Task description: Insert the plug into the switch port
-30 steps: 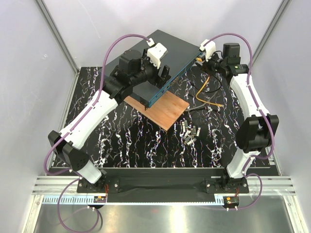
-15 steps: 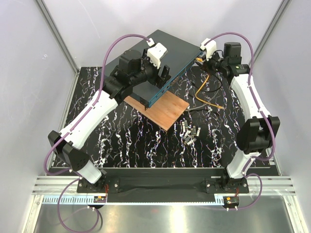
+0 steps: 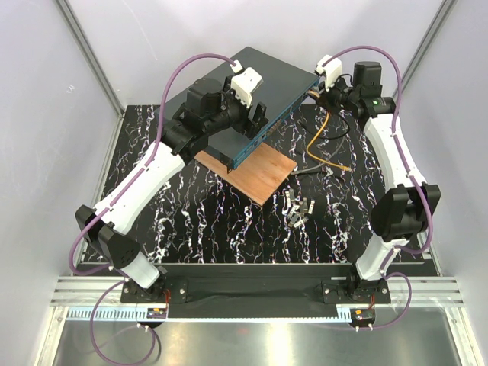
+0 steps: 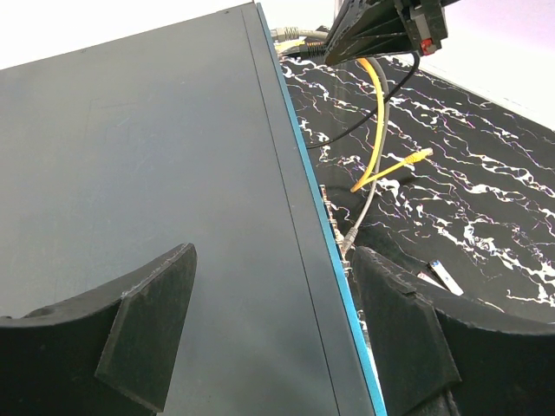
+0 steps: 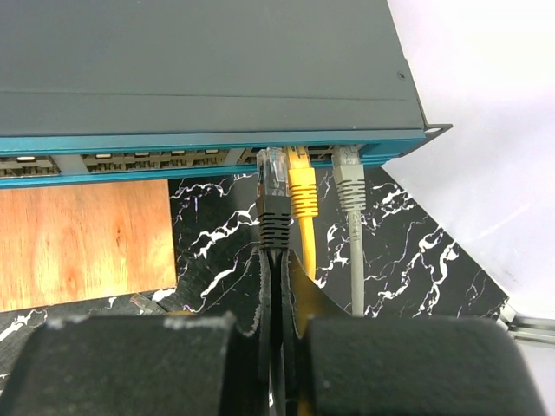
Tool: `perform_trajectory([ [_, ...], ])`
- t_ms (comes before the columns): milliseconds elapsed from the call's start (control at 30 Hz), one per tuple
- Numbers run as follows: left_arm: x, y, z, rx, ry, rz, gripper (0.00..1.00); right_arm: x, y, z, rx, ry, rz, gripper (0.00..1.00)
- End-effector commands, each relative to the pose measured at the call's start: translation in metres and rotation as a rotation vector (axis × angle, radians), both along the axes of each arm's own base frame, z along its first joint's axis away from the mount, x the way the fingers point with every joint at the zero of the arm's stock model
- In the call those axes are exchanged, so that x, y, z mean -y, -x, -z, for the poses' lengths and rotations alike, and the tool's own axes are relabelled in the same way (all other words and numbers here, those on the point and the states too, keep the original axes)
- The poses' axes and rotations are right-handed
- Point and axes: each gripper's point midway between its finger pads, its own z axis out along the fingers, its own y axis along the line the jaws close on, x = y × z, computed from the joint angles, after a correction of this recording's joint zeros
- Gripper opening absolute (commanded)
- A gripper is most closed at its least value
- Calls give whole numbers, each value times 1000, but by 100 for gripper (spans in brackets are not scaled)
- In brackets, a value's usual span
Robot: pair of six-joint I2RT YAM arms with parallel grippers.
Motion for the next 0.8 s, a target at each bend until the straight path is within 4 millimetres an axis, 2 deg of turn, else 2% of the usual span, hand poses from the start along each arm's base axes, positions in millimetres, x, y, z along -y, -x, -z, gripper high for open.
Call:
perform_trajectory([
  [0,-1,-3,-31,81,49,0,79,-5,-8,-23,59,-9,-6,0],
  [267,0,-4,-32,84,49,2,79,-3,-3,-8,30,11,-9,0],
  [567,1,-5,-30,81,49,0,79,-5,-10,-15,61,16,-3,0],
  [767,0,-5,-29,81,44,-2,79,-14,-8,-11,56,29,-24,0],
])
